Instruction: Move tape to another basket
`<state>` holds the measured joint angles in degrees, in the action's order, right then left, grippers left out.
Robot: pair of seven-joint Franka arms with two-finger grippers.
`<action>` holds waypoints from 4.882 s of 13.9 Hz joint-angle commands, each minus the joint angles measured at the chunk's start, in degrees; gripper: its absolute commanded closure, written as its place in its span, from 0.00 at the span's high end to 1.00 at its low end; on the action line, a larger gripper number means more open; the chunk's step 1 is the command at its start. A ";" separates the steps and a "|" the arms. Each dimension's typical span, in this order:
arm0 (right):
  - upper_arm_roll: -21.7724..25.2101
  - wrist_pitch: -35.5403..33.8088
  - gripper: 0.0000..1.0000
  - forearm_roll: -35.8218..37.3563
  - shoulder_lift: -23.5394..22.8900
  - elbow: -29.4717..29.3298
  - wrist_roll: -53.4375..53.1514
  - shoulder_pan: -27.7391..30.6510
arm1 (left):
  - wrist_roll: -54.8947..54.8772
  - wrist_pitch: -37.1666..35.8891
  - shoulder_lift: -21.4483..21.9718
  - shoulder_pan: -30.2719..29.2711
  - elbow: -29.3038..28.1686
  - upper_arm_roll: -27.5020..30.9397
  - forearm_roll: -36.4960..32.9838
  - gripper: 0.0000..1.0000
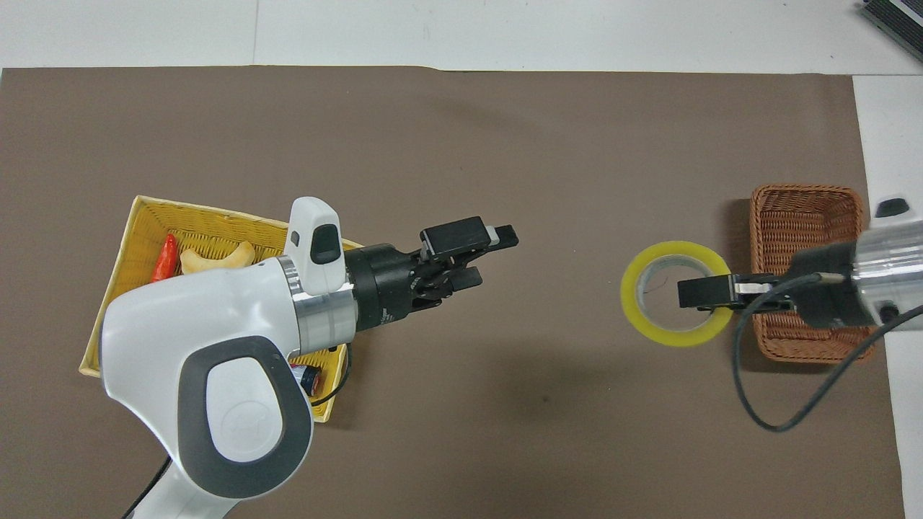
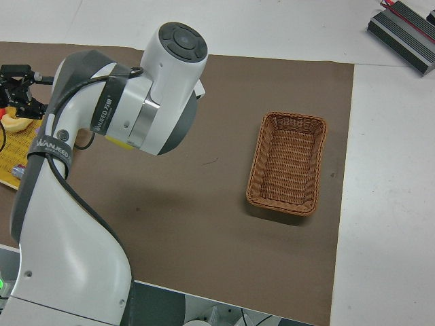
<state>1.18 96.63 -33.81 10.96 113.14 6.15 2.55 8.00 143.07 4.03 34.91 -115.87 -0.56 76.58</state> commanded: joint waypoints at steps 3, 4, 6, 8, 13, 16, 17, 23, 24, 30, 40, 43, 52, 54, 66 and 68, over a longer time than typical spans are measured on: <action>6.02 -2.59 0.00 -0.03 -0.06 -1.08 5.44 6.31 | 0.00 -1.92 -0.07 -2.83 -0.59 -0.32 -10.97 1.00; 6.37 -2.42 0.00 0.06 -0.85 -1.17 8.59 7.98 | 0.00 -1.92 -0.51 -3.70 -0.41 -0.32 -14.49 1.00; 6.38 -0.75 0.00 0.67 -3.65 -2.04 12.82 10.88 | -0.01 -3.14 -0.77 -5.12 -0.06 -0.32 -18.64 1.00; 6.38 2.58 0.00 2.17 -7.42 -3.27 17.56 12.90 | -0.09 -3.58 -1.12 -7.04 -0.06 -0.23 -21.28 1.00; 6.47 6.81 0.00 5.15 -15.53 -4.77 26.46 17.57 | 0.00 -7.18 -1.21 -12.31 -0.15 -0.23 -24.27 1.00; 6.38 11.19 0.00 3.85 -22.46 -5.65 27.60 19.42 | -0.27 -10.61 -1.13 -15.57 1.08 -0.23 -37.32 1.00; 6.38 11.73 0.00 2.62 -23.61 -5.65 27.69 19.51 | -0.36 -10.70 -1.13 -16.53 1.43 -0.23 -41.64 1.00; 6.47 14.28 0.00 0.85 -28.10 -5.30 32.61 20.65 | -0.36 -24.55 -3.84 -24.00 11.51 -0.23 -57.64 1.00; 6.47 14.37 0.00 0.85 -28.89 -5.13 32.70 20.65 | -0.36 -28.42 -5.07 -25.41 14.85 -0.23 -60.81 1.00; 6.47 14.81 1.00 0.94 -29.07 -5.12 32.79 20.56 | -5.97 -44.08 -6.31 -30.86 25.77 -0.14 -72.60 1.00; 6.02 14.19 1.00 4.34 -24.68 -13.82 33.14 16.54 | -9.23 -65.80 -3.67 -32.54 32.98 2.32 -75.17 1.00; 5.76 15.33 1.00 15.42 -22.66 -16.54 29.47 12.13 | -9.50 -65.37 -2.01 -32.37 30.80 2.23 -75.08 1.00; 5.76 10.51 1.00 30.02 -14.13 -15.58 0.12 -2.45 | -8.88 -65.11 -1.74 -32.63 30.26 2.32 -74.73 1.00; 5.67 7.27 1.00 31.26 -12.82 -15.93 -5.59 -5.00 | -8.88 -65.11 -1.74 -32.54 30.26 2.23 -74.73 1.00; 4.44 -10.78 1.00 34.43 -4.30 -19.39 -10.19 -5.28 | -8.88 -65.11 -1.74 -32.63 30.26 2.32 -74.73 1.00; 4.71 -10.50 1.00 34.08 -4.28 -19.27 -9.32 -4.49 | -8.88 -65.11 -1.74 -32.54 30.26 2.32 -74.73 1.00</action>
<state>6.21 84.28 -0.69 4.45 90.45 -2.85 -2.80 -0.55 78.72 1.61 2.65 -85.25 1.85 2.49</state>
